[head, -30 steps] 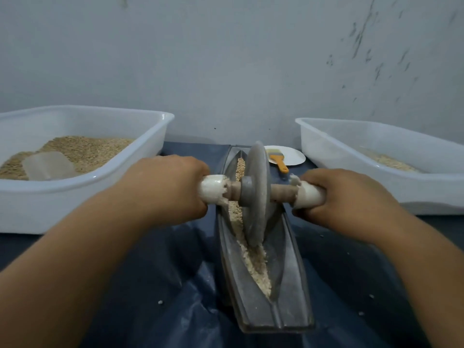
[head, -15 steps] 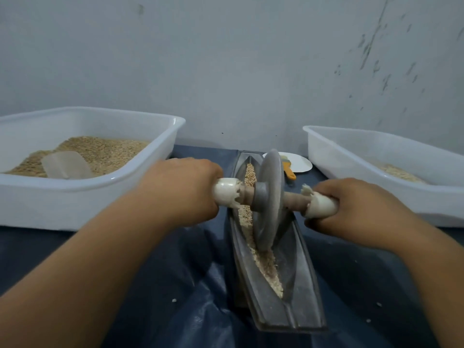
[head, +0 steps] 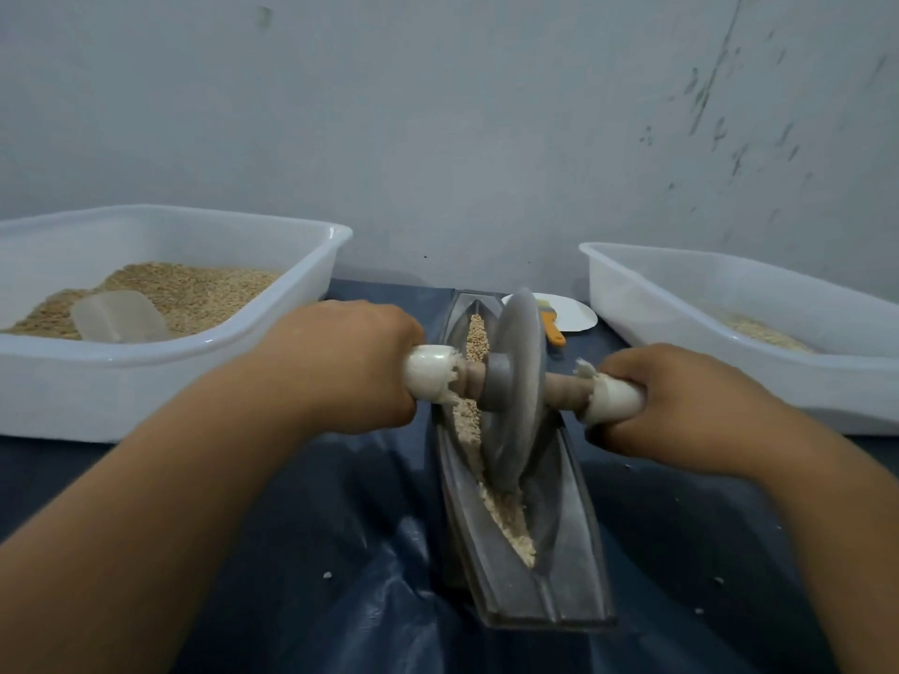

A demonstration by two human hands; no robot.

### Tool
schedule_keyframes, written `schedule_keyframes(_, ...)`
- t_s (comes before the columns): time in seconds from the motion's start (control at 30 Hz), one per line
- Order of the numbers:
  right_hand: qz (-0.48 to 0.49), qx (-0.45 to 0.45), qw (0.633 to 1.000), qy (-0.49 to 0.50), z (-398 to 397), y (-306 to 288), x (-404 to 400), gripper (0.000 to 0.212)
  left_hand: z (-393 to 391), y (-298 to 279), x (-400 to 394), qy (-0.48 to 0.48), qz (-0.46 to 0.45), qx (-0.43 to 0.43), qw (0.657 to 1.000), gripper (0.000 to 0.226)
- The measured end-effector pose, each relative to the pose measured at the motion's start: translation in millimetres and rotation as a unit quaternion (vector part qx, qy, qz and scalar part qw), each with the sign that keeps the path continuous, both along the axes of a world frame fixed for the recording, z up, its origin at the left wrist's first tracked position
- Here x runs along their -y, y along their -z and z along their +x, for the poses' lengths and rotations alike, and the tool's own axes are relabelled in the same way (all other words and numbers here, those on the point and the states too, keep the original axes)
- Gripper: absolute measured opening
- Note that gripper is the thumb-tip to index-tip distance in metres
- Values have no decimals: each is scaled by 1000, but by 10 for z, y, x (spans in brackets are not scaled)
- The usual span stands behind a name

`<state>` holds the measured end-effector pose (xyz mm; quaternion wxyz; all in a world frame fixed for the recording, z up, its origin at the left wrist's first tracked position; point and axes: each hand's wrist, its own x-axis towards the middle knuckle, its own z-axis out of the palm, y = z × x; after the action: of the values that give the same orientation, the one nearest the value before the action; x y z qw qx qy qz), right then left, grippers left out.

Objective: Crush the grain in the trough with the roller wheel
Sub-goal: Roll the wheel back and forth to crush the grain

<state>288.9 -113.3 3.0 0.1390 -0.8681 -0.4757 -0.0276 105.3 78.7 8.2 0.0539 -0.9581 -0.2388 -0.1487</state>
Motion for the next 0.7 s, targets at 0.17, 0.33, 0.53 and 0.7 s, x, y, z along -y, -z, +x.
schedule_keyframes(0.17,-69,-114,990,-38,-42,-97,176,40,-95,-58,118,24,53,5,998,25)
schedule_keyframes(0.33,54,62,997,14,-62,55,-100,15,40,64,14,-21,25,30,999,15)
schedule_keyframes(0.53,-17,-44,999,-26,-53,-56,88,34,-44,-5,54,5,-4,-16,1000,17)
schedule_keyframes(0.7,-11,-70,997,-27,-61,-39,101,33,-65,-26,83,15,7,-5,1000,17)
